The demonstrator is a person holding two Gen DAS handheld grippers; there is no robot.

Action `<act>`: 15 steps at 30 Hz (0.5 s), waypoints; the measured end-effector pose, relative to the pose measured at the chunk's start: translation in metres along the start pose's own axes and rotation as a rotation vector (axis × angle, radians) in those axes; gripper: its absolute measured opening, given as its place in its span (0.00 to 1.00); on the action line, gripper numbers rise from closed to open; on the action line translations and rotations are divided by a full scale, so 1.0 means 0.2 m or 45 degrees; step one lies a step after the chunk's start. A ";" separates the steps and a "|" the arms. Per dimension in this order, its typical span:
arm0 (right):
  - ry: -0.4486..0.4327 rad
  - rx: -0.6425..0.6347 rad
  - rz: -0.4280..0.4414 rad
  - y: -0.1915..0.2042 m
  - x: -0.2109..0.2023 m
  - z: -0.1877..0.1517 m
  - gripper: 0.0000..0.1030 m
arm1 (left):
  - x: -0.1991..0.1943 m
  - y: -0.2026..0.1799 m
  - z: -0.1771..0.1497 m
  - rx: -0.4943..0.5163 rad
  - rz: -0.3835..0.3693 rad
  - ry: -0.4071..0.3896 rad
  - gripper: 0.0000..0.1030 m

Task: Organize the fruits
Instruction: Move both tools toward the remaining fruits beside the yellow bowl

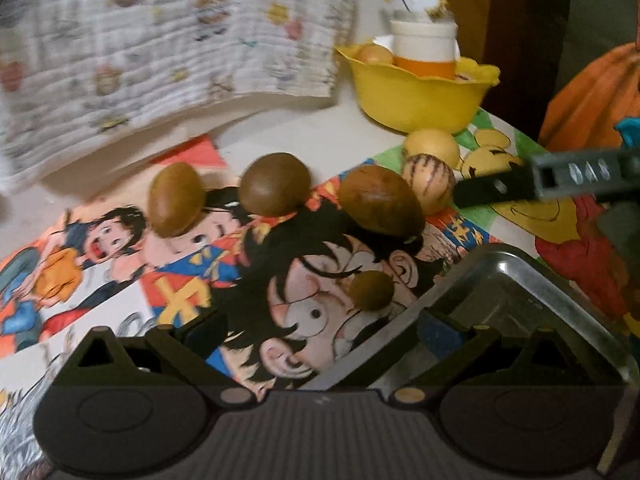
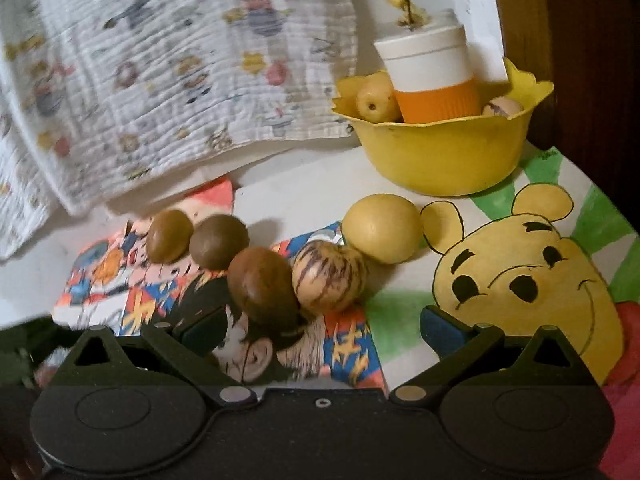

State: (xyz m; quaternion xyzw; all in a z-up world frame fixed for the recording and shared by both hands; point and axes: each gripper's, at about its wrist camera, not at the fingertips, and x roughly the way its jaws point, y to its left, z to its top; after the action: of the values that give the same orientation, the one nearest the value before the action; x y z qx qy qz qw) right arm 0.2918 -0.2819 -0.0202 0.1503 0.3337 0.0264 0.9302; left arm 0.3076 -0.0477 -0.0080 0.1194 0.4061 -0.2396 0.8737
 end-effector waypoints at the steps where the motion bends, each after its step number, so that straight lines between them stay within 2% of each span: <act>1: -0.002 0.018 -0.003 0.00 0.02 0.01 0.99 | 0.02 -0.01 0.00 0.004 -0.010 0.004 1.00; 10: -0.024 0.200 -0.018 -0.03 0.16 0.08 0.88 | 0.12 0.02 0.04 -0.059 -0.068 0.005 0.99; 15: -0.026 0.220 -0.058 -0.03 0.22 0.08 0.83 | 0.13 0.01 0.05 -0.047 -0.090 -0.001 0.91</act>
State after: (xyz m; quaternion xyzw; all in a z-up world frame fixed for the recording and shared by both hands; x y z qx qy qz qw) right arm 0.3350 -0.2849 -0.0378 0.2227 0.3288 -0.0254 0.9174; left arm 0.3295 -0.0587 -0.0225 0.0888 0.4142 -0.2630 0.8668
